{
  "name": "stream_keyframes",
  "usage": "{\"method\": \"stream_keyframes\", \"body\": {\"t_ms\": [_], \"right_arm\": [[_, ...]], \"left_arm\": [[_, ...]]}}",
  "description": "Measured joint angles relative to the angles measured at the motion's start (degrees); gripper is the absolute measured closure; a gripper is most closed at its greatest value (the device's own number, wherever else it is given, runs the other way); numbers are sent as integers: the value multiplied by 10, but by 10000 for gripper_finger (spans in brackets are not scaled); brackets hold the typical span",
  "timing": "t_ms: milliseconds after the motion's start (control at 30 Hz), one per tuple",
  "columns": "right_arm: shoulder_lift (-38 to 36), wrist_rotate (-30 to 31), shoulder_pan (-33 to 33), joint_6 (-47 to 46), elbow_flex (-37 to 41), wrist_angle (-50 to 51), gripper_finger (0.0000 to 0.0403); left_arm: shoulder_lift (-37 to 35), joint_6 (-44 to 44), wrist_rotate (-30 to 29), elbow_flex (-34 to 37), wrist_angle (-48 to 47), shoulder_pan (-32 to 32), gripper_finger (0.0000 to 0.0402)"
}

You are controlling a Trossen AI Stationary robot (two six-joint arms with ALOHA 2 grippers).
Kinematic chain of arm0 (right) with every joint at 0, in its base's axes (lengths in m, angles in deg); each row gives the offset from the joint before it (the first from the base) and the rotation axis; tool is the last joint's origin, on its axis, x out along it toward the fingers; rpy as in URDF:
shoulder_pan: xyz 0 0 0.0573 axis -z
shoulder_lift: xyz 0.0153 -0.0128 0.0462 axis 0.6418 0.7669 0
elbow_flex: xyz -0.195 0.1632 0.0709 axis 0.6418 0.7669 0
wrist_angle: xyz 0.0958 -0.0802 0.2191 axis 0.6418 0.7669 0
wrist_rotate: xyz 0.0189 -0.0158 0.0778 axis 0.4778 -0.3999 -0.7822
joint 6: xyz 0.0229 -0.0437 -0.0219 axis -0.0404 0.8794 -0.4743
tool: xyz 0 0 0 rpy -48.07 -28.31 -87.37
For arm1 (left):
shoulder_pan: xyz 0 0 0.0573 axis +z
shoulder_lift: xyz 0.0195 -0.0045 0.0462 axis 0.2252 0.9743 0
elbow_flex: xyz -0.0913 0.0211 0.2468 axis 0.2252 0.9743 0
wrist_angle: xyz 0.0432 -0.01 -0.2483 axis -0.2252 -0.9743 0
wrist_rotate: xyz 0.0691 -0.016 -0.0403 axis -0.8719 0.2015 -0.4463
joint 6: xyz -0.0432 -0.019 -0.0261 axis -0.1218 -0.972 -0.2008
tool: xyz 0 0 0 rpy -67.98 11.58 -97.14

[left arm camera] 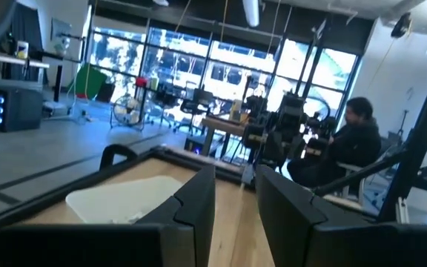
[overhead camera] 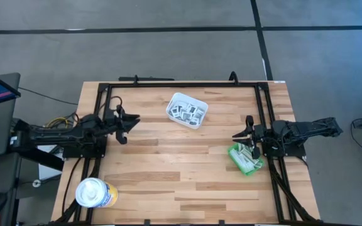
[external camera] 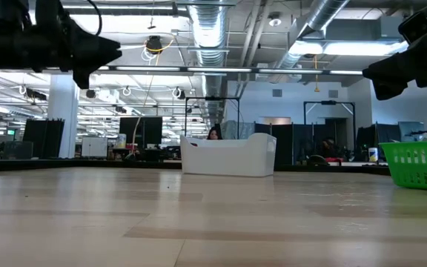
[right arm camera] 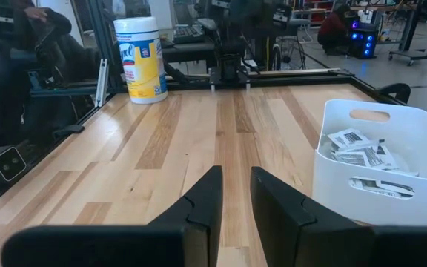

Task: Pick & Place First Aid Supplies
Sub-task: Return to Home Position

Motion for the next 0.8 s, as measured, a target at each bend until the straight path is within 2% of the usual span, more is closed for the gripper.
{"method": "stream_keyframes", "body": {"t_ms": [233, 800], "right_arm": [[0, 0, 0, 0, 0, 0, 337], [0, 0, 0, 0, 0, 0, 337]], "left_arm": [[-23, 0, 0, 0, 0, 0, 302], [-23, 0, 0, 0, 0, 0, 302]]}}
